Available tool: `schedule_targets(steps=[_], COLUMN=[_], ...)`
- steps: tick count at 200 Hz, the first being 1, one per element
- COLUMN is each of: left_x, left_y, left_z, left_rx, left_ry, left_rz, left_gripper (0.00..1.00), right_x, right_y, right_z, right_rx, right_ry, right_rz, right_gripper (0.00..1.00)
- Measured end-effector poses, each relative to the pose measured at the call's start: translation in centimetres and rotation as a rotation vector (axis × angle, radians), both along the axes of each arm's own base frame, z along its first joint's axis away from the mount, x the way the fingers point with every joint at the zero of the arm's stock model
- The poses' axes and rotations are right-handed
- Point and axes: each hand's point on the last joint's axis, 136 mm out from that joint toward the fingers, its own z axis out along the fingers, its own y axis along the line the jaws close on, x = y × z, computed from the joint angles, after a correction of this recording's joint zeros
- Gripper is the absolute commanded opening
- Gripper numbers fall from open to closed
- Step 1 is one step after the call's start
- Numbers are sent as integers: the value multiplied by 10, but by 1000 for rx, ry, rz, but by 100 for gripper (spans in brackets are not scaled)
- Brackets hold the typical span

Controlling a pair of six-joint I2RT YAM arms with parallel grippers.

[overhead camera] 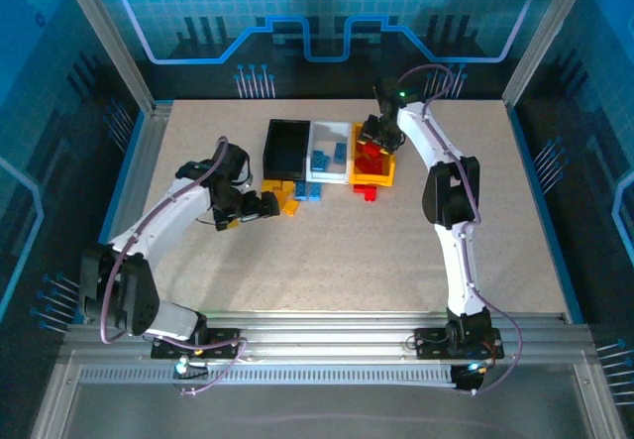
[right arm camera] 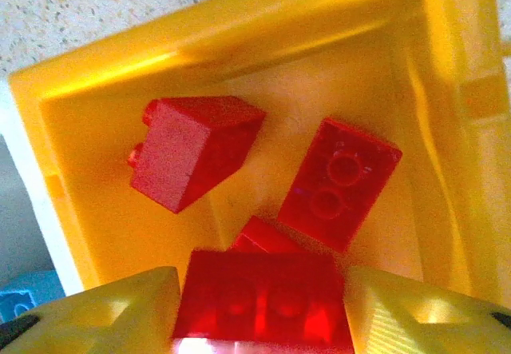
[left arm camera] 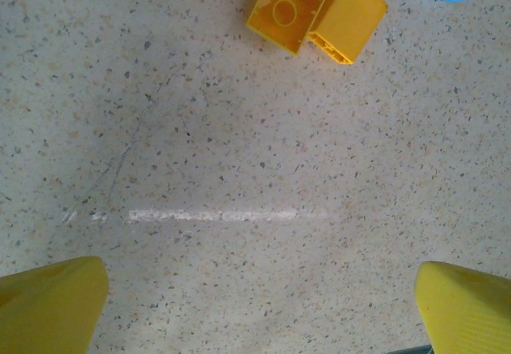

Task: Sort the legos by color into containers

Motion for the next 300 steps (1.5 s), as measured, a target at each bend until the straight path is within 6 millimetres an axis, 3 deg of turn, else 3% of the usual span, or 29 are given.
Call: schedule_targets(steps=[64, 91, 129, 154, 187, 215, 252, 277, 300], left_x=[1, 2, 5, 7, 9, 14, 36, 53, 72], left_y=[-1, -4, -8, -9, -6, 0, -4, -8, -14], left_z=[-2, 0, 2, 1, -2, -9, -31, -44, -50], left_rx=[-1, -20, -38, -43, -41, -26, -8, -1, -5], left_ry=[7, 1, -13, -24, -29, -16, 29, 38, 30], left_rz=[-8, -13, -18, -24, -25, -19, -61, -88, -103], left_gripper=[99, 99, 99, 99, 99, 99, 90, 79, 78], right_x=[-5, -23, -49, -81, -131, -160, -173, -178, -182], right_y=[-1, -7, -9, -1, 18, 32, 37, 37, 36], right_z=[3, 11, 48, 61, 46, 23, 12, 17, 25], right_rx=[1, -14, -60, -127, -193, -211, -189, -171, -153], right_ry=[5, 25, -20, -30, 31, 98, 134, 130, 114], right_rz=[-6, -2, 53, 137, 258, 324, 335, 334, 332], right_gripper=[68, 70, 73, 73, 73, 74, 74, 74, 74])
